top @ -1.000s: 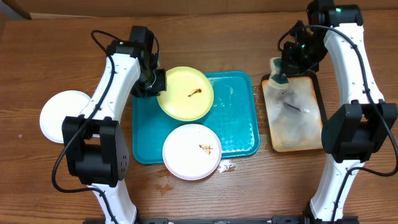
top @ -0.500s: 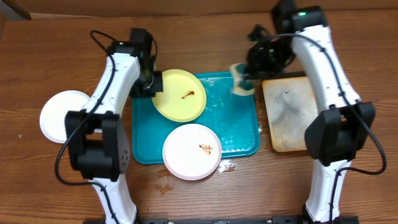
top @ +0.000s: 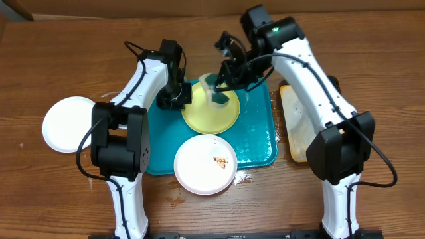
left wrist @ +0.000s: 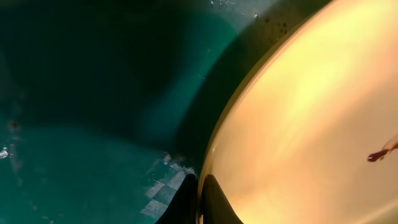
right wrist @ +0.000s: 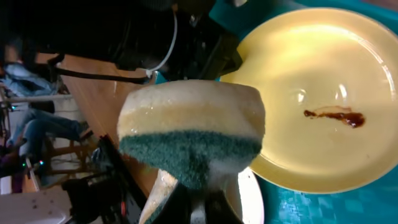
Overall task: Clean dirty plates on tray and stack at the side
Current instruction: 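Scrub the yellow plate with the sponge in the right gripper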
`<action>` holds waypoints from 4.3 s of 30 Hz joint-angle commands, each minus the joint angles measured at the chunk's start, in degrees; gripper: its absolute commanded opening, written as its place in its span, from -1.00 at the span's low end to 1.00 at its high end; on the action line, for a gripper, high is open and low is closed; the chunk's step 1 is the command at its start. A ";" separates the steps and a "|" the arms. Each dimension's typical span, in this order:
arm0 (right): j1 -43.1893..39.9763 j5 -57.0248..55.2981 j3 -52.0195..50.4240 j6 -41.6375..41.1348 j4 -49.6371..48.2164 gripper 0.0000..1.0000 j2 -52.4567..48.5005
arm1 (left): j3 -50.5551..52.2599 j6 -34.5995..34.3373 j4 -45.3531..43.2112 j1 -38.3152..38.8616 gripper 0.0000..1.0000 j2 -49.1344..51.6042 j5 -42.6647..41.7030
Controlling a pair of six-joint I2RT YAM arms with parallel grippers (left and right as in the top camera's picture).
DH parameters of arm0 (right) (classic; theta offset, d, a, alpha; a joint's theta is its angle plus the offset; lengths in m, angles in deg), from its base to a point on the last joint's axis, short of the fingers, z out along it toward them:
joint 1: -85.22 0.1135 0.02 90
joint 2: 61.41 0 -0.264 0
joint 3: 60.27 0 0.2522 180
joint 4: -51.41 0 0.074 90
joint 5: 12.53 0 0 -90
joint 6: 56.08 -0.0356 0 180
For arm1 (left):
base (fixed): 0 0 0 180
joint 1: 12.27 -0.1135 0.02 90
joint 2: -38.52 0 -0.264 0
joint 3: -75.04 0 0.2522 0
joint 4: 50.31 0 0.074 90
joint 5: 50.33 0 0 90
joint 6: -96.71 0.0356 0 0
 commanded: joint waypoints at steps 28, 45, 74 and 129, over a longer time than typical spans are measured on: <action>11.06 -30.21 -29.03 -43.56 -34.80 -0.92 1.11 | -0.33 -0.15 1.33 2.10 -0.92 0.68 -0.04; 0.50 -43.91 -29.03 -43.93 -23.28 -0.92 1.11 | -0.33 -0.13 2.60 2.99 -0.92 0.68 2.27; 9.05 -36.83 -29.03 -44.41 -28.65 -0.92 1.11 | -0.33 0.31 4.31 3.43 -0.91 0.68 3.08; 6.58 -44.63 -29.03 -41.57 -23.28 -0.92 -6.05 | -0.33 -0.39 5.53 3.76 -0.92 0.68 5.22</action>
